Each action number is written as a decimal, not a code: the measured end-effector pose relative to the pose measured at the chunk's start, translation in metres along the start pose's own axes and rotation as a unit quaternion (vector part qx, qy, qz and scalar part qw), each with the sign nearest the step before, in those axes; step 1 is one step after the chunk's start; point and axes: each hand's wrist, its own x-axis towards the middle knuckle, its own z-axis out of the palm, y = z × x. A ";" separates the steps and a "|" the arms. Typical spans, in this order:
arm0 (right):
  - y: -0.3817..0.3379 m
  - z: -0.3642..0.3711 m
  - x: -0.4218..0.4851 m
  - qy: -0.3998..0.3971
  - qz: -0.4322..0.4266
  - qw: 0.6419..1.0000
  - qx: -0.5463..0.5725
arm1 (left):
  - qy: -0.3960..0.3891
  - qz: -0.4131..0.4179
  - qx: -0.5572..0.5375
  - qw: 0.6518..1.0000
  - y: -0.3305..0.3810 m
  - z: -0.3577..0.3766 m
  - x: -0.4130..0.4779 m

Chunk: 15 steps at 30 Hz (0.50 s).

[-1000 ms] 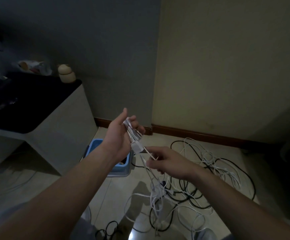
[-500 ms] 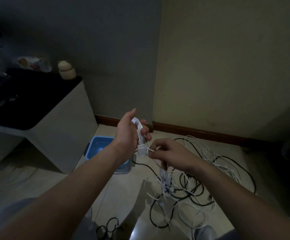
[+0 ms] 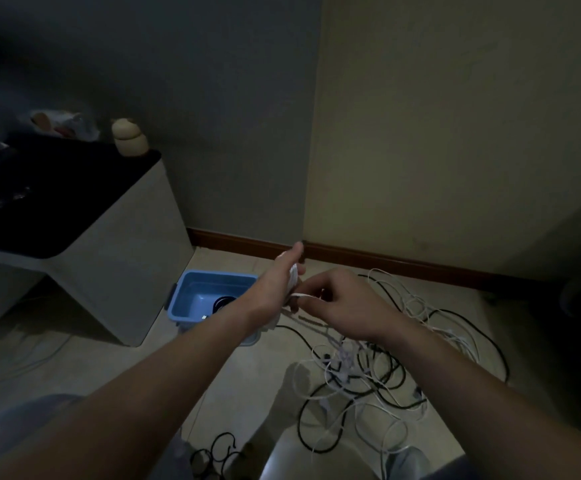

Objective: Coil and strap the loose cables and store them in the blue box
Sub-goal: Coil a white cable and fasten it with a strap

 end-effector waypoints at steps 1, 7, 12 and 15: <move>0.000 -0.002 0.000 0.017 -0.014 0.999 -0.034 | -0.023 0.013 0.028 0.999 -0.002 -0.001 -0.001; 0.009 -0.008 0.001 0.120 0.003 0.969 -0.215 | -0.120 0.000 0.135 0.984 -0.007 -0.006 -0.010; 0.021 -0.019 0.004 0.119 0.064 0.943 -0.306 | -0.148 -0.008 0.154 0.977 -0.001 -0.013 -0.013; 0.022 -0.020 0.003 0.128 0.051 0.929 -0.342 | -0.168 -0.017 0.150 0.974 0.001 -0.017 -0.013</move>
